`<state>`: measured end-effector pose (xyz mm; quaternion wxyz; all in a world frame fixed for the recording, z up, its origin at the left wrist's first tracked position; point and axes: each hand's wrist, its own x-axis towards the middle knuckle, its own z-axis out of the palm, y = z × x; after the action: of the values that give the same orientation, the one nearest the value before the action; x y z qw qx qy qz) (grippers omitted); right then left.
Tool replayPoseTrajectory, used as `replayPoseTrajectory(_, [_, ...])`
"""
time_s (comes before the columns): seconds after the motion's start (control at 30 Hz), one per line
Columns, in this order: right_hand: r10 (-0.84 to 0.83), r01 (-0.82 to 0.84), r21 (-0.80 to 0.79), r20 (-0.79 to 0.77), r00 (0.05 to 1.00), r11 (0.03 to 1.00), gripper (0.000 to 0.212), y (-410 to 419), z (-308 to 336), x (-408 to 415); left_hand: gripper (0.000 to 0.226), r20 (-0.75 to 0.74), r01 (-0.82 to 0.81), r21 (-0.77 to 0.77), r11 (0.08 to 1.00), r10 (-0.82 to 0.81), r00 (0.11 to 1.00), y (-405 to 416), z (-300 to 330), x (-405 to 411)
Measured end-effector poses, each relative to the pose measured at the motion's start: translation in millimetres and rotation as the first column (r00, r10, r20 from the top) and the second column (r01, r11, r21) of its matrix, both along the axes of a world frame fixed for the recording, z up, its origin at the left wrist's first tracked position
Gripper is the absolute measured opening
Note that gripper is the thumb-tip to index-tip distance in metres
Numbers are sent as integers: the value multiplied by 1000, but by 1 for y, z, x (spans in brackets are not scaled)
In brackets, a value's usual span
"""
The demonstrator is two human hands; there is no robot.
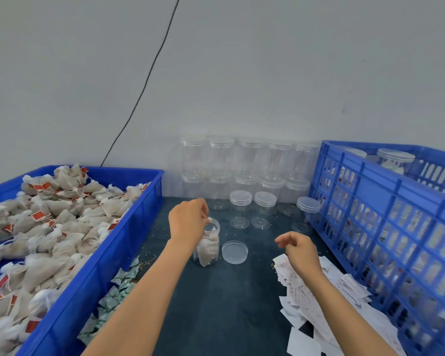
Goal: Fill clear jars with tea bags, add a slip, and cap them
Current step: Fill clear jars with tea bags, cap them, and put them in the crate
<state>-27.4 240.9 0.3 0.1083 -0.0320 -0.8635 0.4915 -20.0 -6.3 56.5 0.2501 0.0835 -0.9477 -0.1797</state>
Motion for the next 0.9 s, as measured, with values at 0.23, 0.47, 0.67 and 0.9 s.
replayPoseTrajectory(0.23, [33, -70, 306, 127, 991, 949, 26, 23, -9, -10, 7, 107, 37, -58, 998, -31, 994, -1, -10, -2])
replayPoseTrajectory(0.47, [108, -254, 452, 322, 940, 855, 26, 32, 2, -5, 1, -106, 83, 237, 968, -59, 993, -10, -20, 8])
replayPoseTrajectory(0.67, [73, -390, 637, 464, 883, 665, 48, 30, 17, 1, 36, -243, 294, 625, 723, -178, 954, -10, -54, 11])
replayPoseTrajectory(0.9, [66, -304, 738, 334, 940, 602, 30, 27, 13, -1, 72, -203, 285, 822, 494, -213, 956, -2, -94, 10])
